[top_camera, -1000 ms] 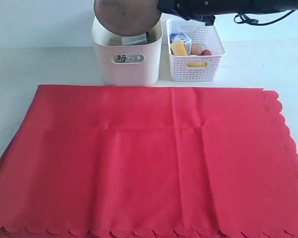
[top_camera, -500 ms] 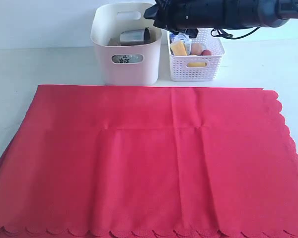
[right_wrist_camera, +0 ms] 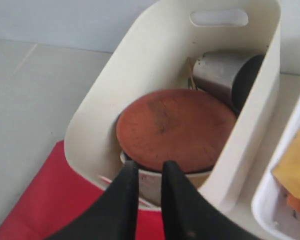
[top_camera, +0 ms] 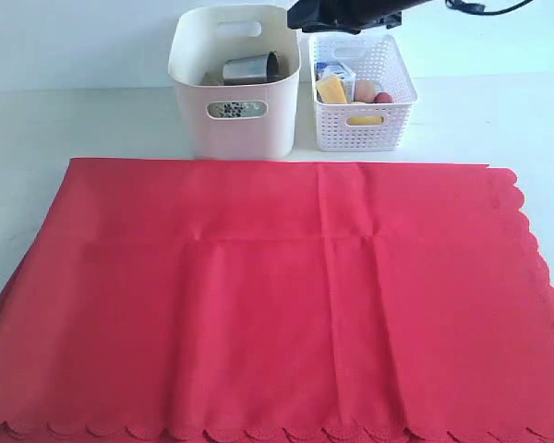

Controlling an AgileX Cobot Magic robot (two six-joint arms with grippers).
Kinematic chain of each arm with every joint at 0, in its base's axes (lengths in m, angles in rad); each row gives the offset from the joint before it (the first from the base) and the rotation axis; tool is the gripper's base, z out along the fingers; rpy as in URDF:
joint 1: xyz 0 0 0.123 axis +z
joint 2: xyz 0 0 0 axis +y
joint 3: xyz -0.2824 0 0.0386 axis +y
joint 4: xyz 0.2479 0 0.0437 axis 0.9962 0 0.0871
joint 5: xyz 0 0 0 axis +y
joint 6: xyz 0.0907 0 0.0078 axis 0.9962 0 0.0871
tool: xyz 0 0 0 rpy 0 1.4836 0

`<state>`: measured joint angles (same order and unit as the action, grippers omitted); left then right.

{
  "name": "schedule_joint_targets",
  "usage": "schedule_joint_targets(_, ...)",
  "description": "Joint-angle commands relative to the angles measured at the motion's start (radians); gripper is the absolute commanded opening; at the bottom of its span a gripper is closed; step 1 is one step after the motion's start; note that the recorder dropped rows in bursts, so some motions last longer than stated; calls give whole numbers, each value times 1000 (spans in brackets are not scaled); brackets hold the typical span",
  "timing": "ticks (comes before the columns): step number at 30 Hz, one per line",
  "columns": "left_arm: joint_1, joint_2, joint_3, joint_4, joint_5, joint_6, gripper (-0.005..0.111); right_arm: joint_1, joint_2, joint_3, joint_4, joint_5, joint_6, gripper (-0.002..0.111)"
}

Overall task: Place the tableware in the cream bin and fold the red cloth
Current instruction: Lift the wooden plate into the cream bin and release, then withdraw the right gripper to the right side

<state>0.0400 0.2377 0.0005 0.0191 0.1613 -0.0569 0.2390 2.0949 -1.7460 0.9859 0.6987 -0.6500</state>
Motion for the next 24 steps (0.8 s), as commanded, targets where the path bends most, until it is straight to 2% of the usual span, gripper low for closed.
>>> schedule_joint_targets(1, -1, 8, -1, -5, -7, 0, 1, -6, -92, 1, -250, 104, 177, 3)
schedule_joint_targets(2, -1, 8, -1, -5, -7, 0, 1, -6, -110, 14, -266, 111, 198, 0)
schedule_joint_targets(5, -1, 8, -1, -5, -7, 0, 1, -6, -195, 111, -268, 73, 214, 0)
schedule_joint_targets(18, -1, 8, -1, -5, -7, 0, 1, -6, -670, 727, -290, -205, 187, 0)
schedule_joint_targets(24, -1, 8, -1, -5, -7, 0, 1, -6, -881, 951, -284, -330, 188, 0)
